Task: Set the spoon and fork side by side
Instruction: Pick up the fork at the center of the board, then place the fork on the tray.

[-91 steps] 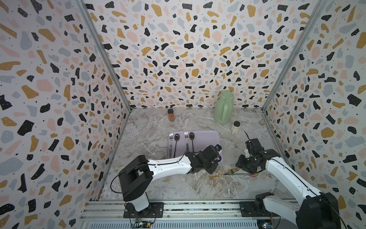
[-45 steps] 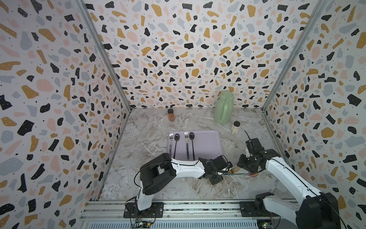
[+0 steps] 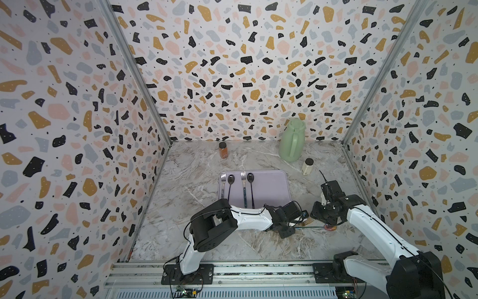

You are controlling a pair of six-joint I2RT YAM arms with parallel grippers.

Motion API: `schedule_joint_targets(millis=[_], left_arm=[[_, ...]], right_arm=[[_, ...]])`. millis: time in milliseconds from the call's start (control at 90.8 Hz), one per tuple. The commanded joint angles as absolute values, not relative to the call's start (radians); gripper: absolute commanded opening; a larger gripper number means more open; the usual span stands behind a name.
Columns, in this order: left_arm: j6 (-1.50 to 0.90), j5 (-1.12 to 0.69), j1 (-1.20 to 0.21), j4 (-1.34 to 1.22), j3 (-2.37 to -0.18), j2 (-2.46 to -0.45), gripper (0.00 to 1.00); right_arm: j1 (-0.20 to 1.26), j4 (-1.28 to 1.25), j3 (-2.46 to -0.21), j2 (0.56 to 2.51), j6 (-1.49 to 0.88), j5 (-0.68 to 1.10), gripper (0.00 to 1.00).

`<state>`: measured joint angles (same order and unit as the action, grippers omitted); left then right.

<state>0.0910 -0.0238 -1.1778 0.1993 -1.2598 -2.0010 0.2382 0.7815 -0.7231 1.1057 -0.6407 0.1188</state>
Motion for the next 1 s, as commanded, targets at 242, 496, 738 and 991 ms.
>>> schedule_joint_targets(millis=[242, 496, 738, 991], left_arm=[[0.073, -0.06, -1.178, 0.218, -1.239, -1.925, 0.0], [-0.078, 0.008, -1.101, 0.208, -1.245, -1.811, 0.0], [-0.361, 0.177, -0.987, 0.142, -1.273, -1.802, 0.0], [-0.609, 0.356, -0.919, 0.139, -1.304, -1.891, 0.0]], right_arm=[[0.216, 0.802, -0.722, 1.082, -0.62, 0.114, 0.46], [0.205, 0.809, -0.72, 1.064, -0.617, 0.114, 0.45], [0.203, 0.816, -0.724, 1.04, -0.63, 0.111, 0.46], [0.203, 0.817, -0.713, 1.045, -0.638, 0.118, 0.47]])
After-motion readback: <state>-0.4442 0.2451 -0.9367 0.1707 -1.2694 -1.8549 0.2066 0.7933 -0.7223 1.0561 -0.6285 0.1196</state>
